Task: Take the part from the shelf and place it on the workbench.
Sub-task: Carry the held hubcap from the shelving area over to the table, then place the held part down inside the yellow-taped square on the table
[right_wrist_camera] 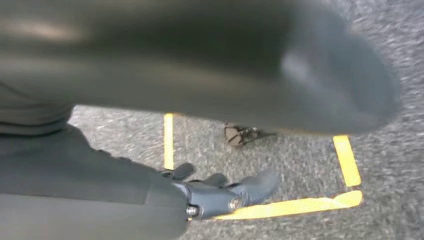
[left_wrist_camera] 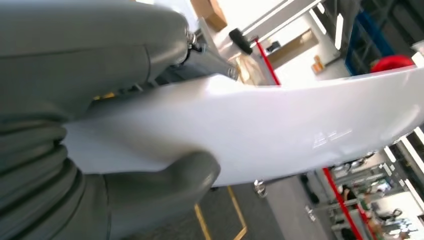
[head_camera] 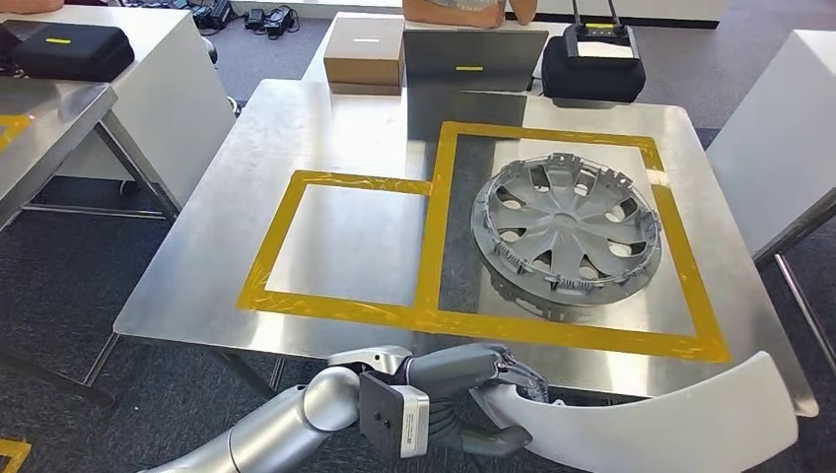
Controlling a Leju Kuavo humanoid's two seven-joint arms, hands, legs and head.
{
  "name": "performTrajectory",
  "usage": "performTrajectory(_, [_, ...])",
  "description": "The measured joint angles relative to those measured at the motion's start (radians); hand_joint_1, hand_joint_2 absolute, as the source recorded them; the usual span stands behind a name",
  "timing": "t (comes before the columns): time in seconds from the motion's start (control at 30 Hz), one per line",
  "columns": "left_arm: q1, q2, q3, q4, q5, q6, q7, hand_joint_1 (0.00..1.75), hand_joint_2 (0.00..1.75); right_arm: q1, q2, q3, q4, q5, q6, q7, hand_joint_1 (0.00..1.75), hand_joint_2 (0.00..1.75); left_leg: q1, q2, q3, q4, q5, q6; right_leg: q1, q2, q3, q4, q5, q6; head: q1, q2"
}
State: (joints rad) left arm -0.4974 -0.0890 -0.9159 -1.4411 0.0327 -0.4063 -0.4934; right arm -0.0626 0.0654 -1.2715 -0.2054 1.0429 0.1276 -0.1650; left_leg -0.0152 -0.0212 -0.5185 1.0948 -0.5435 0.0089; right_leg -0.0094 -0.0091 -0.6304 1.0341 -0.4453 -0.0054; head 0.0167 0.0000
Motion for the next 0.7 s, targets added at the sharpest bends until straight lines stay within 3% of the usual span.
performTrajectory(0.07, [0.0,0.002,0.0,-0.002,-0.001,0.005,0.0,1.75,1.75,-0.002,0.001,0.0,0.0,0.0,-0.001,0.0,0.0,0.0,0.004,0.007,-0.068,0.107,-0.013,-0.01,-0.003,0.0,0.022,-0.005,-0.011,-0.008,-0.006,0.0])
performTrajectory(0.13, [0.003,0.006,0.001,-0.003,-0.004,0.011,0.001,1.75,1.75,-0.003,0.001,0.0,0.0,0.0,-0.001,0.0,0.0,0.0,0.009,0.01,-0.149,0.204,-0.067,-0.016,-0.003,0.0,0.038,-0.006,-0.024,-0.011,-0.009,0.0])
performTrajectory(0.17, [0.005,0.008,0.001,-0.003,-0.006,0.016,0.001,1.75,1.75,-0.003,0.001,0.0,0.0,0.0,-0.001,0.0,0.0,0.0,0.011,0.01,-0.176,0.221,-0.089,-0.019,-0.003,0.001,0.047,-0.006,-0.032,-0.011,-0.01,0.0])
performTrajectory(0.2, [0.007,0.01,0.002,-0.003,-0.006,0.021,0.001,1.75,1.75,-0.002,0.001,0.0,0.0,0.001,-0.001,0.0,0.0,0.0,0.012,0.011,-0.187,0.208,-0.088,-0.02,-0.003,0.001,0.057,-0.006,-0.041,-0.01,-0.01,0.0])
performTrajectory(0.23, [0.009,0.012,0.003,-0.004,-0.007,0.029,0.001,1.75,1.75,-0.002,0.001,0.0,0.0,0.001,-0.001,0.0,0.0,0.0,0.013,0.012,-0.185,0.167,-0.06,-0.019,-0.003,0.001,0.069,-0.006,-0.05,-0.009,-0.011,0.0])
performTrajectory(0.3, [0.012,0.017,0.01,-0.007,-0.016,0.059,0.002,1.75,1.75,-0.002,0.003,0.0,0.0,0.001,-0.001,-0.002,0.0,0.0,0.012,0.016,-0.158,0.039,0.047,-0.011,-0.002,0.001,0.089,-0.004,-0.067,-0.004,-0.012,0.0])
performTrajectory(0.37, [0.016,0.021,0.021,-0.011,-0.035,0.1,0.006,1.75,1.75,-0.003,0.004,0.0,0.0,0.001,-0.001,-0.004,0.0,0.0,0.01,0.019,-0.141,-0.037,0.103,-0.003,0.001,0.003,0.096,-0.001,-0.083,0.006,-0.012,0.0])
performTrajectory(0.4, [0.02,0.023,0.027,-0.014,-0.053,0.125,0.007,1.75,1.75,-0.003,0.004,0.0,0.0,0.0,-0.001,-0.005,0.0,0.0,0.009,0.02,-0.139,-0.046,0.109,0.0,0.003,0.003,0.098,0.001,-0.09,0.011,-0.012,0.0])
performTrajectory(0.43, [0.022,0.025,0.032,-0.017,-0.076,0.154,0.009,1.75,1.75,-0.003,0.004,0.0,0.0,0.0,-0.001,-0.006,0.0,0.0,0.01,0.019,-0.137,-0.045,0.11,0.001,0.004,0.003,0.099,0.001,-0.093,0.009,-0.011,0.0])
performTrajectory(0.53, [0.027,0.03,0.049,-0.037,-0.151,0.244,0.017,1.75,1.75,-0.003,0.005,0.0,0.0,-0.002,-0.001,-0.011,0.0,0.0,0.009,0.016,-0.134,-0.049,0.12,0.003,0.005,0.002,0.105,-0.005,-0.094,-0.006,-0.009,0.0])
performTrajectory(0.7, [0.045,0.068,0.083,-0.078,-0.291,0.371,0.004,1.75,1.75,-0.005,0.007,0.0,0.0,0.0,0.002,-0.012,0.0,0.0,0.008,0.015,-0.13,-0.049,0.11,0.016,0.004,0.002,0.117,-0.023,-0.099,0.008,-0.006,0.0])
